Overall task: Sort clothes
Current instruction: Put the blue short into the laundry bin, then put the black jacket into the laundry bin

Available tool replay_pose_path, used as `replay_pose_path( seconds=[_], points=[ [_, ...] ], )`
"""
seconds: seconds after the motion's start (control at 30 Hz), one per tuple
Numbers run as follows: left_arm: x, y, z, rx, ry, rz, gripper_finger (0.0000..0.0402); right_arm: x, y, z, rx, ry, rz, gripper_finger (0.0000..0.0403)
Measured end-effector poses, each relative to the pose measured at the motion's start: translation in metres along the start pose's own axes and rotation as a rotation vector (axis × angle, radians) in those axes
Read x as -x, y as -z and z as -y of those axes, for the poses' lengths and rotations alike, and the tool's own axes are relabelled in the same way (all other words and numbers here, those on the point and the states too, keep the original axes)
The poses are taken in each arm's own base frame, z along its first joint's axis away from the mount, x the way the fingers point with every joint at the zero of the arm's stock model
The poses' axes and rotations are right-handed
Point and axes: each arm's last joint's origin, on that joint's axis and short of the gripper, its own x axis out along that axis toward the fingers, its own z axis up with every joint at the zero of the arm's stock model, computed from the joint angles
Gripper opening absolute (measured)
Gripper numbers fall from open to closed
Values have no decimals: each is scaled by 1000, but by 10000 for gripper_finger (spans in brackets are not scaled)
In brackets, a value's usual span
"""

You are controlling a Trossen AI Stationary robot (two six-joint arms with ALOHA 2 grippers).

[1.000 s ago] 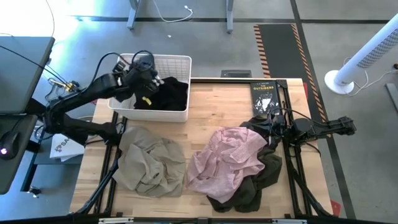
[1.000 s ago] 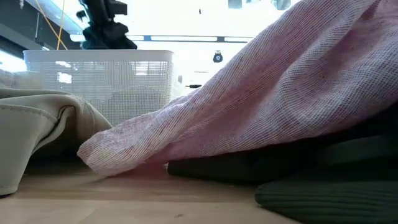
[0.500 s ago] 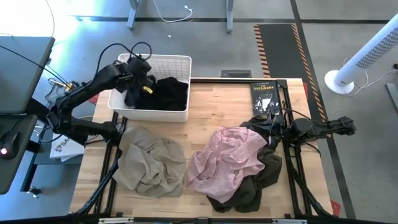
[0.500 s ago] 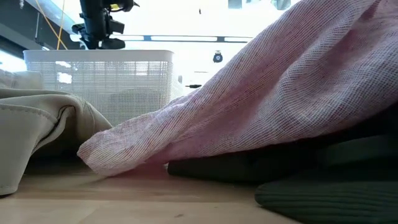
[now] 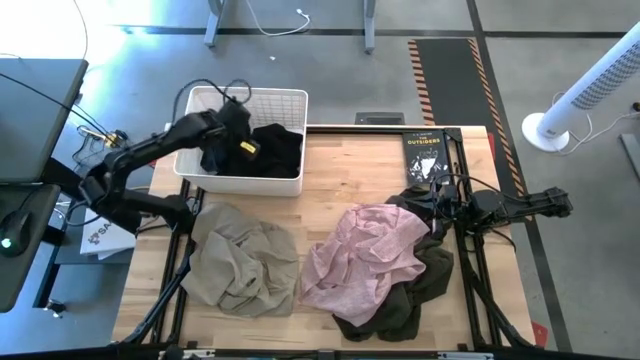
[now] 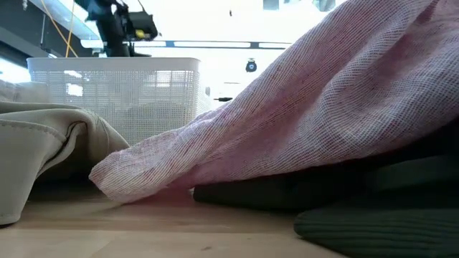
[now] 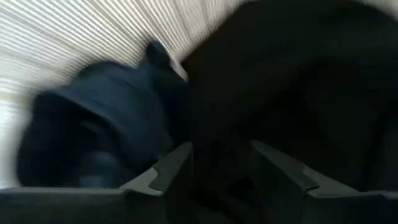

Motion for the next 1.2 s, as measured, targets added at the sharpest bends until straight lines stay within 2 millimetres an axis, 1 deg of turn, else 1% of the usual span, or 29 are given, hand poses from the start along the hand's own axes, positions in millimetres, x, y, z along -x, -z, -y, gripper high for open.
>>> replay_pose_path(
  seconds=[0.1,0.2,0.27,0.33,0.4,0.5,0.57,0.63,0.7,0.77,0.9,0.97,1.03,1.1,1.2],
  points=[
    [-24,9,5,-3,68,-88,126,0,0,0,0,0,0,0],
    [-39,10,9,-36,51,-117,108,0,0,0,0,0,0,0],
    [-41,5,9,-62,15,-109,99,0,0,0,0,0,0,0],
    [-35,-2,8,-80,-22,-74,93,0,0,0,0,0,0,0],
    [-19,-14,6,-90,-42,-14,87,0,0,0,0,0,0,0],
    [17,-28,6,-89,-37,103,81,0,0,0,0,0,0,0],
    [46,-33,10,-93,3,205,77,0,0,0,0,0,0,0],
    [76,-30,19,-123,58,319,72,0,0,0,0,0,0,0],
    [102,-20,33,-184,129,431,63,0,0,0,0,0,0,0],
    [125,-7,53,-252,205,527,52,0,0,0,0,0,0,0],
    [158,27,92,-341,283,656,28,0,0,0,0,0,0,0],
    [168,44,110,-381,319,705,18,0,0,0,0,0,0,0],
    [173,61,129,-427,354,741,11,0,0,0,0,0,0,0],
    [174,75,146,-469,374,759,6,0,0,0,0,0,0,0],
    [174,88,166,-523,378,775,3,0,0,0,0,0,0,0]
  ],
)
